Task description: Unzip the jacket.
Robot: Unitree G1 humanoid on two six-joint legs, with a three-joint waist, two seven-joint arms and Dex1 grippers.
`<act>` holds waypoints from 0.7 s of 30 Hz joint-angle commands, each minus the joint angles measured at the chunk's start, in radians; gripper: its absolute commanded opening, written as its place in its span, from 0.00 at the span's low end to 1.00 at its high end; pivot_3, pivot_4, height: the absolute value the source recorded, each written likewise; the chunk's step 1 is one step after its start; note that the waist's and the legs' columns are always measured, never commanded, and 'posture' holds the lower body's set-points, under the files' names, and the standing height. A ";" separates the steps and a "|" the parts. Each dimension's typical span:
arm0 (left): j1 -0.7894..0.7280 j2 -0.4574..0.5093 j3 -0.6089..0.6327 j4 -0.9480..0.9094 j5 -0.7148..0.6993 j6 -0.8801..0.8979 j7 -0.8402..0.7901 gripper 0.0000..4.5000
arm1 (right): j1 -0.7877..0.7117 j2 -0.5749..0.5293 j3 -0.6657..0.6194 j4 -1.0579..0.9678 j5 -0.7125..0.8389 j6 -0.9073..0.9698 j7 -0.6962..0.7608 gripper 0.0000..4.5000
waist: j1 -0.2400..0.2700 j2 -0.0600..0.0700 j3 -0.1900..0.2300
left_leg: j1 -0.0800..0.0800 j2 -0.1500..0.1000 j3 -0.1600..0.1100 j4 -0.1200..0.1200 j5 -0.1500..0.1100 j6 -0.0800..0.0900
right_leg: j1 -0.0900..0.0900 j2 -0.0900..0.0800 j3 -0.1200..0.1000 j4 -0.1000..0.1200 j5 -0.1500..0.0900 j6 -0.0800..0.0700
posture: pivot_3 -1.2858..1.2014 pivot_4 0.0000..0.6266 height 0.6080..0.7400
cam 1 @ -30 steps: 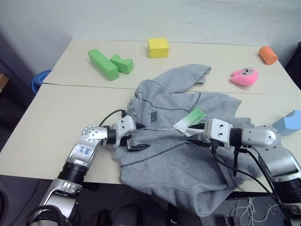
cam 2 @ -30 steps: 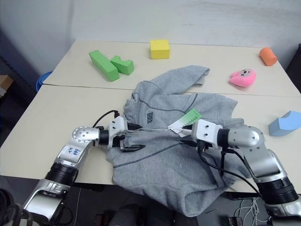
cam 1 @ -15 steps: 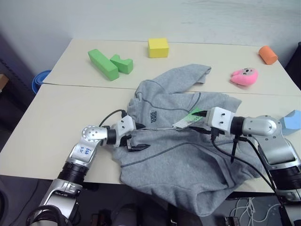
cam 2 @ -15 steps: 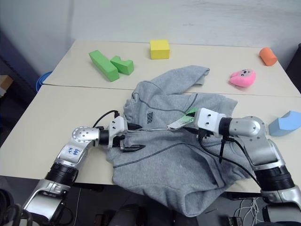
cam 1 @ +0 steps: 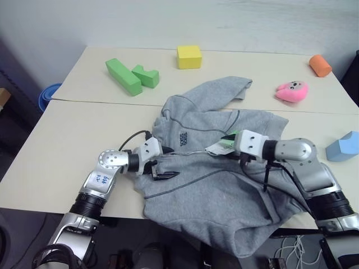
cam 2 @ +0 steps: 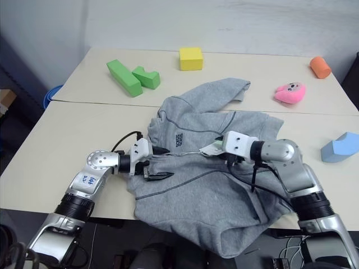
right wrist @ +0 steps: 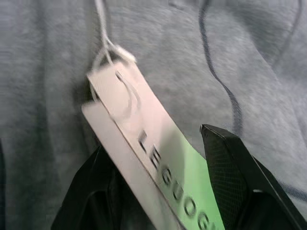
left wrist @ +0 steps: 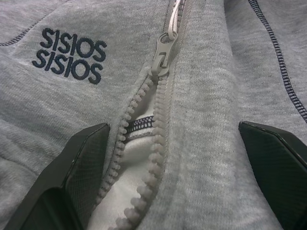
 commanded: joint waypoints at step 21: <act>0.040 -0.028 -0.039 0.080 0.038 0.031 0.039 1.00 | 0.045 -0.215 -0.248 0.274 -0.109 -0.348 -0.340 0.02 | 0.004 0.002 -0.001 | 0.002 -0.001 -0.003 0.000 0.001 0.001 | 0.006 -0.002 0.000 -0.003 0.000 0.000 | 0.52 0.24 1.00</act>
